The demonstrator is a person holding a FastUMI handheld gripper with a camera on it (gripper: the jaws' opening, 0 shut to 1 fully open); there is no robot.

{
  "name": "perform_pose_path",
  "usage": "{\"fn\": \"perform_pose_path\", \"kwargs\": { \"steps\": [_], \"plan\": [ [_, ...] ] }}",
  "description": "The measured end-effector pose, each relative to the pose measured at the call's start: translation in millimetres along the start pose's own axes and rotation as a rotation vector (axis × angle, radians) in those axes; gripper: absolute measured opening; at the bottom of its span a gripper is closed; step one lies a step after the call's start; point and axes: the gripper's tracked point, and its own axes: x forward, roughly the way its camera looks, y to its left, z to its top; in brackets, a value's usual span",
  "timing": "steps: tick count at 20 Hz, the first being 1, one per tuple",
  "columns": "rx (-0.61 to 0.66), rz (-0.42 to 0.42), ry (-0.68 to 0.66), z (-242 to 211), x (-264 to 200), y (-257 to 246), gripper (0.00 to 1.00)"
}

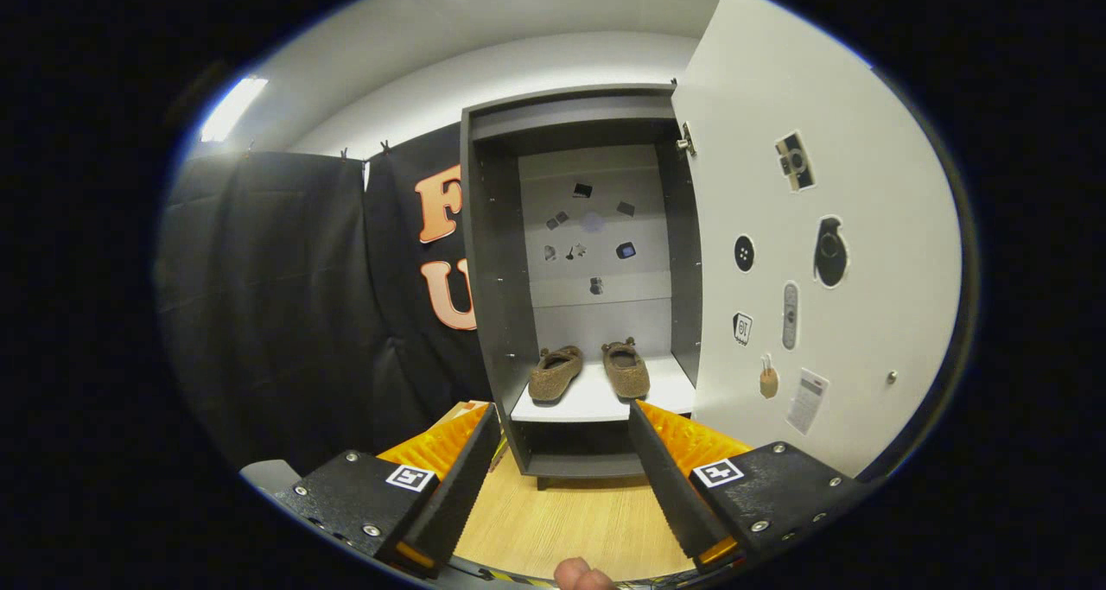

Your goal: Open the shoe cabinet door, grab the shoes and put them into the shoe cabinet, then close the shoe cabinet door.

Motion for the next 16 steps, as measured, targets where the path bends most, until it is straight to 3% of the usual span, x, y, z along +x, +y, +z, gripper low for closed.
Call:
{"fn": "perform_pose_path", "kwargs": {
  "steps": [8, 16],
  "plan": [
    [0.003, 0.211, 0.036, -12, -98, -74, 0.93],
    [0.079, 0.324, 0.037, -15, -116, -154, 0.93]
  ]
}}
